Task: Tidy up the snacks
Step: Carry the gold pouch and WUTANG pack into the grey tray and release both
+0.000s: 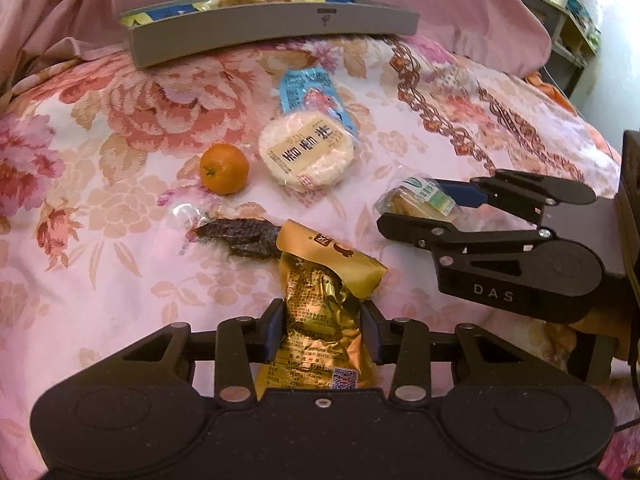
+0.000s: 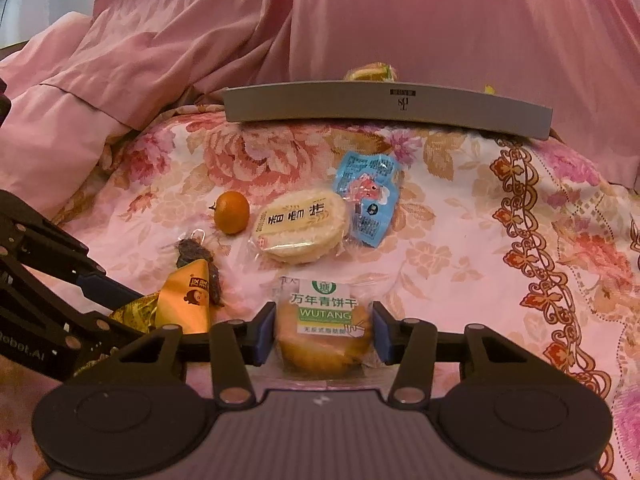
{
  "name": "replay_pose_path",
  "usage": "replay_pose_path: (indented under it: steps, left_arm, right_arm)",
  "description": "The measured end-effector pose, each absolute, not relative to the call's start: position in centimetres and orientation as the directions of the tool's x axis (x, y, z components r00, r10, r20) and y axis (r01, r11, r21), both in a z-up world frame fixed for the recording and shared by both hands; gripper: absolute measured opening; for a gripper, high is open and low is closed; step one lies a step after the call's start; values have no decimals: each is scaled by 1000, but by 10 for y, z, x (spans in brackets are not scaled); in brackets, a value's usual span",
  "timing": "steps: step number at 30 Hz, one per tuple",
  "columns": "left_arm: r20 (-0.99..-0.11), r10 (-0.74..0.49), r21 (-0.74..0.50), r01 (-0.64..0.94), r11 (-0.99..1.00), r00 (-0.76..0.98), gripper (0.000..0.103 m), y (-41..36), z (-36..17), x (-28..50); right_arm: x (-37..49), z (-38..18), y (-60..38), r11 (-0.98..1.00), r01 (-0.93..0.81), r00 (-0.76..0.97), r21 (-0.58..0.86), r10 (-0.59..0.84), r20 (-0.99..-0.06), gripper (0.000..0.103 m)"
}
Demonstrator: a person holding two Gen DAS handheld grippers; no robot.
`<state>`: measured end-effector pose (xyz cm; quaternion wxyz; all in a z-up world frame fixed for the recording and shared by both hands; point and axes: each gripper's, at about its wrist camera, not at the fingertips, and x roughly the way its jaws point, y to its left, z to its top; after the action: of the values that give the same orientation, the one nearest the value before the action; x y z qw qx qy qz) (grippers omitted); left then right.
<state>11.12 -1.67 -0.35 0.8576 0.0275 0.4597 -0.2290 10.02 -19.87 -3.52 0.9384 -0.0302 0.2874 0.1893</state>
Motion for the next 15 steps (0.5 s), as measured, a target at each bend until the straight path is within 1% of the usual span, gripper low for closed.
replay_pose_path:
  steps: [9,15]
  left_arm:
    - [-757,-371,-191,360,913,538,42,-12,12,113]
    - [-719,-353,-180,329,927,599,43,-9,30,124]
  right_arm:
    - [97,-24,-199,929,-369,791,37,334,-513,53]
    - [98,-10,-199,929,-367,812,33,338,-476,53]
